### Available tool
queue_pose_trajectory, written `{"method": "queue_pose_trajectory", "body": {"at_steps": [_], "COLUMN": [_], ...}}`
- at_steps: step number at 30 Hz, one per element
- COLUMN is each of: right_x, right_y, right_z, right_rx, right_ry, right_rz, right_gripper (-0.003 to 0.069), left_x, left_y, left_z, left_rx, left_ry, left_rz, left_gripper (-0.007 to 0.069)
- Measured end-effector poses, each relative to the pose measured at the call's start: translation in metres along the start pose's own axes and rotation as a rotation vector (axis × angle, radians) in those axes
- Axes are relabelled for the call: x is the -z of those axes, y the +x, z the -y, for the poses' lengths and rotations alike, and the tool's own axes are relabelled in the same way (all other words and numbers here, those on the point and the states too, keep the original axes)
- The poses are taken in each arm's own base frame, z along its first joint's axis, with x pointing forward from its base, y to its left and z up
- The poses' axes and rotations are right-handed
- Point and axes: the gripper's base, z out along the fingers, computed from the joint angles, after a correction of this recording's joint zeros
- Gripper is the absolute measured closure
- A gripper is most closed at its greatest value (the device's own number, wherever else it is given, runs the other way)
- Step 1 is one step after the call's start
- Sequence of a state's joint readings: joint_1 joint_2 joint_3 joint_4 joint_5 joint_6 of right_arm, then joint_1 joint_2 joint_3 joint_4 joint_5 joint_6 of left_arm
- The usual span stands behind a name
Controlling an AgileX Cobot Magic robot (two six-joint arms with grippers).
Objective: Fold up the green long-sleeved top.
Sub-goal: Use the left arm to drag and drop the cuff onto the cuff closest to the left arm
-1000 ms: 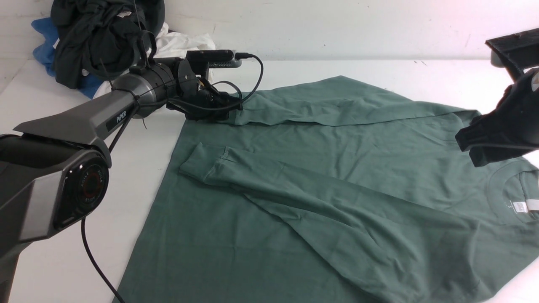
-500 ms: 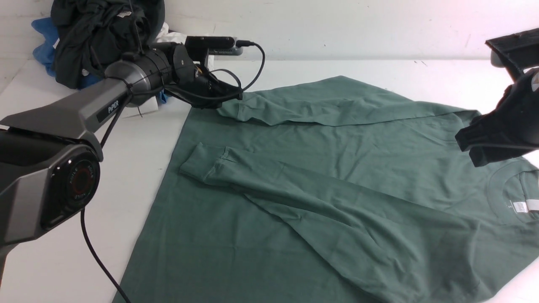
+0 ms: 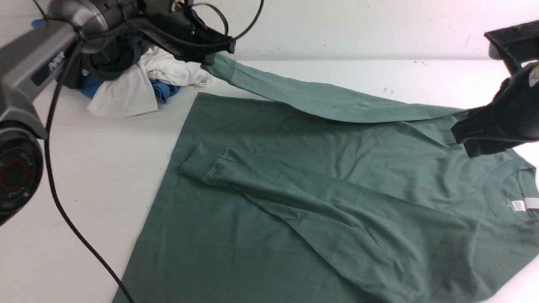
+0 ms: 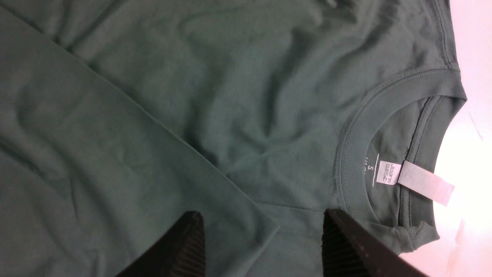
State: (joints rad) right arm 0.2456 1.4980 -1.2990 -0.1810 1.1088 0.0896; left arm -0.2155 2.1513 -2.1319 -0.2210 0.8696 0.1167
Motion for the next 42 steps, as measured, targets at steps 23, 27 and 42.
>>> {"method": "queue_pose_trajectory", "body": {"at_steps": [23,27,42], "right_x": [0.011,0.013,0.015], "right_y": [0.002,0.003,0.004], "right_z": [0.004,0.004,0.003], "right_rx": [0.049,0.047,0.036], "right_ry": [0.024,0.025,0.002], "right_rz": [0.019,0.025,0.025], "right_gripper": [0.0267,0.0267,0.0267], "left_x": [0.07,0.049,0.006], "left_y": [0.06,0.094,0.156], "left_z": [0.008,0.003,-0.009], "left_rx": [-0.034,-0.012,0.013], "left_ry": [-0.019,-0.021,-0.054], "left_rz": [-0.425,-0.519,-0.546], "left_gripper": [0.0631,0.0631,0.032]}}
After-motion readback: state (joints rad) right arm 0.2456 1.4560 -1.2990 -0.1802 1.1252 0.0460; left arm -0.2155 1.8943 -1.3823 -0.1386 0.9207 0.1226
